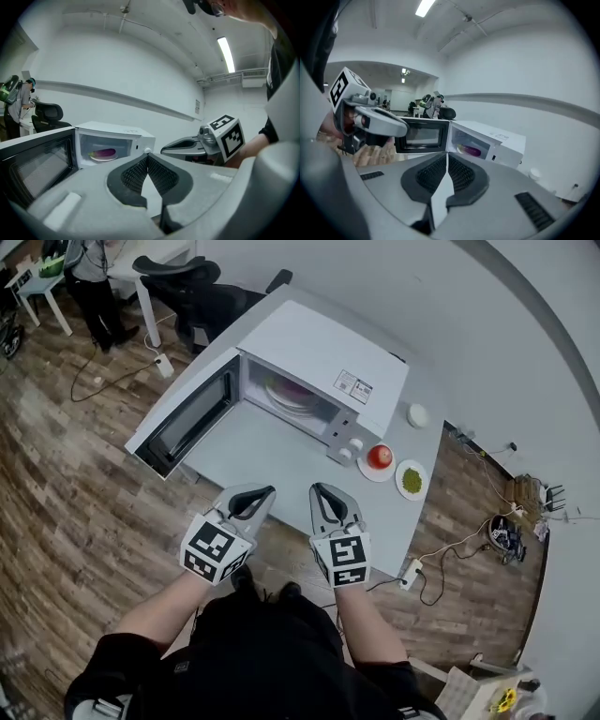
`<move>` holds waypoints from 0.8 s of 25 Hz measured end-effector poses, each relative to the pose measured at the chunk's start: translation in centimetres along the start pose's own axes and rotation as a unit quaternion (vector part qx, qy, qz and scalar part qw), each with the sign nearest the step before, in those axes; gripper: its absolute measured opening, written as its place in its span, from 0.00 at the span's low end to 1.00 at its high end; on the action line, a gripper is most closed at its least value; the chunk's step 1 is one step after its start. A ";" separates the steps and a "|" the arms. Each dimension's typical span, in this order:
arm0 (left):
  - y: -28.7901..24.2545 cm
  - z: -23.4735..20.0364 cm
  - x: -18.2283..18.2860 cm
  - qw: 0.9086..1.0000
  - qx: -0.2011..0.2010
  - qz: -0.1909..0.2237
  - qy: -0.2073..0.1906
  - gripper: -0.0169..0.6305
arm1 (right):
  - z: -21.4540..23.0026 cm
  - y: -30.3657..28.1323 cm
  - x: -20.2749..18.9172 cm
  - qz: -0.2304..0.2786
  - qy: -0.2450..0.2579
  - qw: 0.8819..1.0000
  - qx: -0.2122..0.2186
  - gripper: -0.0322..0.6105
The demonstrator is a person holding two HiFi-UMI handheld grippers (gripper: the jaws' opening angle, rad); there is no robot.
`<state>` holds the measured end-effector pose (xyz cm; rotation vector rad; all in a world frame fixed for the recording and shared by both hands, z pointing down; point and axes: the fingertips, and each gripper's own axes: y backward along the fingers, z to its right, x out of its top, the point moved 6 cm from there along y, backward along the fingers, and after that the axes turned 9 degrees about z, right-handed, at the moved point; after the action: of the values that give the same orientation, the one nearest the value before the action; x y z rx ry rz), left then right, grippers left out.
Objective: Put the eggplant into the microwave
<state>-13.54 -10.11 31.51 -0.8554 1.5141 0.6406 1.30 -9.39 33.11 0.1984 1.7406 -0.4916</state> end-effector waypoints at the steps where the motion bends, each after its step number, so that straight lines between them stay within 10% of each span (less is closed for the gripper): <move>1: -0.1 0.9 0.1 1.000 -0.003 -0.001 -0.001 0.04 | 0.3 1.3 -0.1 0.004 -0.017 1.000 0.004 0.09; 20: 1.1 18.2 4.7 0.999 0.003 0.038 -0.008 0.04 | 5.4 24.0 2.8 0.128 -0.158 0.977 0.061 0.07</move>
<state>-3.89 4.40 24.44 -0.7892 1.5389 0.6955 14.83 9.35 24.38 0.4054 1.3524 -0.4147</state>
